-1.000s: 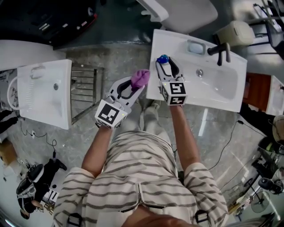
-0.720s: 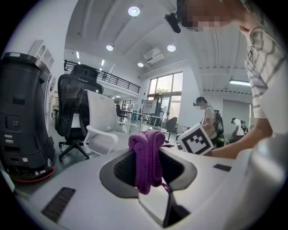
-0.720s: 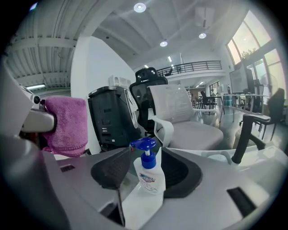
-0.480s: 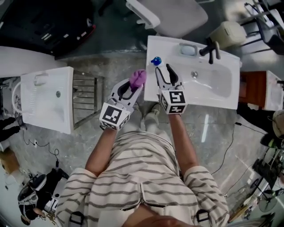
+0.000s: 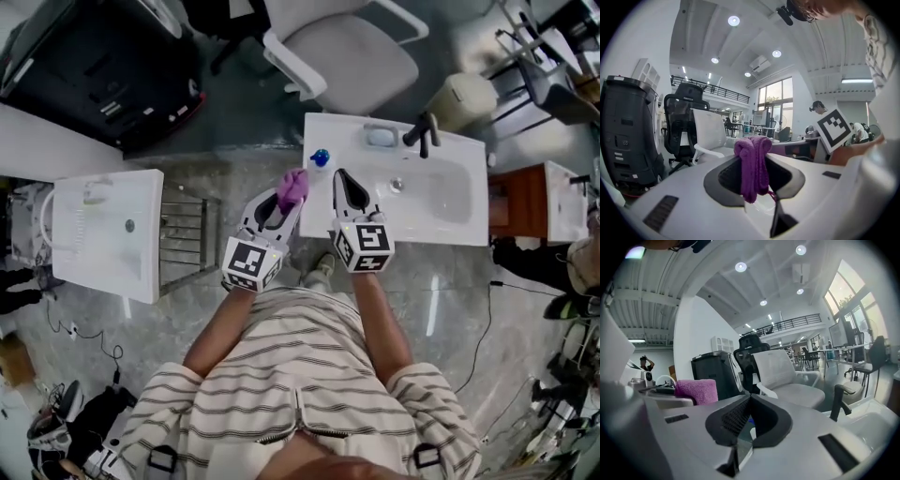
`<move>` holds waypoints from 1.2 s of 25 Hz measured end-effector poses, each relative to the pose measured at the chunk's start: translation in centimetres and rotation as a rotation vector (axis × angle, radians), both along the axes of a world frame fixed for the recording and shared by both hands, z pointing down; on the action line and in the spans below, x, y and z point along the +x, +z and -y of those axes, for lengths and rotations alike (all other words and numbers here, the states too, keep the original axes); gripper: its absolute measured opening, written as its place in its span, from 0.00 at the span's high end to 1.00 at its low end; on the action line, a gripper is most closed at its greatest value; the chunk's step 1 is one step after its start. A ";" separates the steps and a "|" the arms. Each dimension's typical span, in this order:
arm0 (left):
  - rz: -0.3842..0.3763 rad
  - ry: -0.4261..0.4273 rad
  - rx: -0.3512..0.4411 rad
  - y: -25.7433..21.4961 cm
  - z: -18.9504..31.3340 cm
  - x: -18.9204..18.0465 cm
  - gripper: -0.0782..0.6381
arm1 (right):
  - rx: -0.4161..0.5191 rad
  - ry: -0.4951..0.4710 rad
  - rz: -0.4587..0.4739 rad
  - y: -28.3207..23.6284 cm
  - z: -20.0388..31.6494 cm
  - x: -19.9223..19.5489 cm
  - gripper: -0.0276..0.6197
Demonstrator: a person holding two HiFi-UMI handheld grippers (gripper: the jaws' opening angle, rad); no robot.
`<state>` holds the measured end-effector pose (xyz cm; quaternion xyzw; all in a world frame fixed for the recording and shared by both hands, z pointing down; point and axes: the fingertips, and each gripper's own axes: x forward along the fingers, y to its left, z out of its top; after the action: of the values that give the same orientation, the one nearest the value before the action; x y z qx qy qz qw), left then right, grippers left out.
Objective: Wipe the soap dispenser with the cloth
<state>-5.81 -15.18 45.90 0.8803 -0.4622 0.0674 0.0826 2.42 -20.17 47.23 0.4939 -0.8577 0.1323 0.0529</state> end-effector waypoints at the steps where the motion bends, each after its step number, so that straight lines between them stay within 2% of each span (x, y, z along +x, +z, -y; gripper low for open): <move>1: 0.003 -0.002 0.006 -0.3 -0.1 0.0 0.73 | 0.005 -0.001 0.003 -0.5 -0.2 0.0 0.94; 10: 0.000 -0.021 0.059 -2.5 -0.4 0.3 0.73 | 0.055 0.009 0.029 -4.2 -2.1 0.2 0.94; 30: -0.005 -0.019 0.121 -4.3 -0.8 2.1 0.73 | 0.120 0.033 0.072 -6.8 -3.6 2.6 0.94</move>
<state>-3.72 -14.41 41.56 0.8794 -0.4737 0.0363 0.0308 4.99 -16.59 40.44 0.5052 -0.8572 0.0991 -0.0101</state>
